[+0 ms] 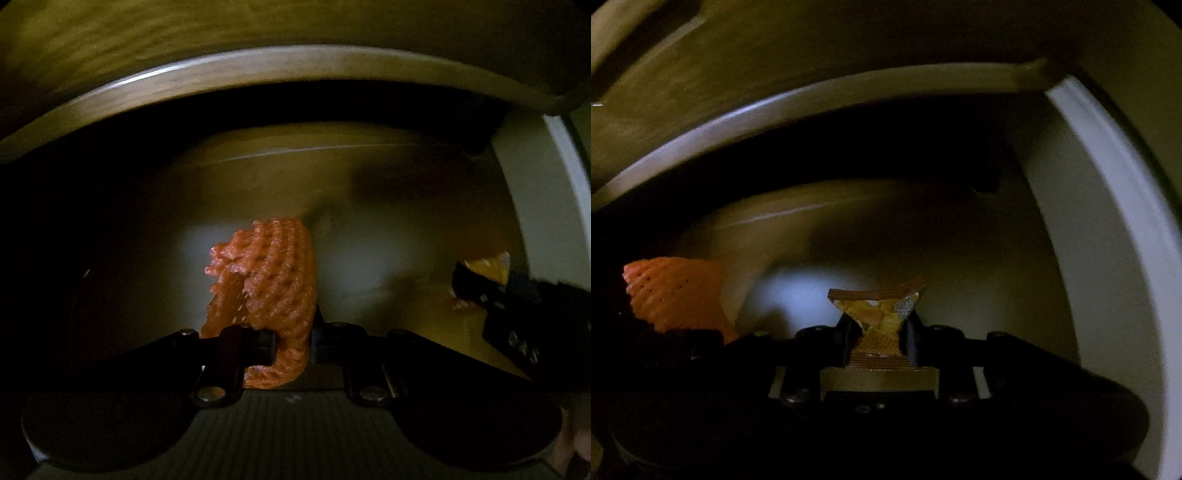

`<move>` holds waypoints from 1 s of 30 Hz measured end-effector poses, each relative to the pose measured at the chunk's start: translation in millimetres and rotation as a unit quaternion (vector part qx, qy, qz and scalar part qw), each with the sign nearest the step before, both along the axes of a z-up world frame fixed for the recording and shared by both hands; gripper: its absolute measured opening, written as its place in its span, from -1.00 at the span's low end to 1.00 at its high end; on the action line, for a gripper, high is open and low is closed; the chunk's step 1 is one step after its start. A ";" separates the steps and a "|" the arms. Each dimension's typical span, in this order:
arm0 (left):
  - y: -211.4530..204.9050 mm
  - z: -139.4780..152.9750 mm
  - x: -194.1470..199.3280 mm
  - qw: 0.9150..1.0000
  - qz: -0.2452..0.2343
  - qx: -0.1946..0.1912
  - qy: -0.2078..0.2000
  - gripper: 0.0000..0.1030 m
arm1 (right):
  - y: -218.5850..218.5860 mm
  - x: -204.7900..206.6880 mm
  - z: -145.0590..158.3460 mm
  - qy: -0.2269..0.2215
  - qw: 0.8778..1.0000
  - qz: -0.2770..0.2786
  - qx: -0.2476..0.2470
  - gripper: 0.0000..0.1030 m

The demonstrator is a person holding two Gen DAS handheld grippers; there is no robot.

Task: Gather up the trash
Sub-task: 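Grasp the pink mesh net with left while right grasps the brown wrapper, then lift the mesh net and brown wrapper up over the teal wastebasket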

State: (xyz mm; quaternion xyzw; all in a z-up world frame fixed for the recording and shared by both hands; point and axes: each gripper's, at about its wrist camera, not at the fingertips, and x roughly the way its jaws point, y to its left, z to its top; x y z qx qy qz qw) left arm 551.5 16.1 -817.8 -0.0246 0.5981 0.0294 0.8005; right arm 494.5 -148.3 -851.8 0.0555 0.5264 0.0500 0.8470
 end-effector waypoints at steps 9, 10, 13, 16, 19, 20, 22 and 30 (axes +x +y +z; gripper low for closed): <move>-0.1 147.2 -50.8 1.000 0.017 -0.003 0.007 -0.71 | -1.2 -51.0 140.1 0.005 1.000 -0.002 0.007 -0.49; -5.8 170.8 -64.9 1.000 0.017 -0.003 0.005 -0.71 | -0.8 -52.2 164.6 0.001 1.000 0.002 0.008 -0.49; -10.4 240.3 -79.5 1.000 0.010 -0.009 -0.001 -0.71 | 1.1 -71.0 244.7 -0.018 1.000 0.018 0.005 -0.49; -9.6 307.4 -89.2 1.000 0.007 -0.014 -0.010 -0.71 | 5.7 -75.4 315.2 -0.038 0.999 0.030 0.004 -0.49; -8.4 378.2 -90.1 1.000 0.002 -0.011 -0.029 -0.71 | 28.7 -69.4 372.7 -0.063 0.997 0.044 0.002 -0.49; -6.6 400.6 -91.8 0.999 0.000 -0.010 -0.037 -0.71 | 38.2 -64.0 389.1 -0.070 0.997 0.045 0.004 -0.49; 1.5 440.4 -93.1 0.999 -0.002 -0.011 -0.051 -0.71 | 42.1 -57.7 430.1 -0.086 0.995 0.052 0.010 -0.49; 22.2 591.4 -86.7 0.991 -0.018 -0.031 -0.128 -0.71 | 62.7 -39.5 577.8 -0.171 0.981 0.089 0.008 -0.49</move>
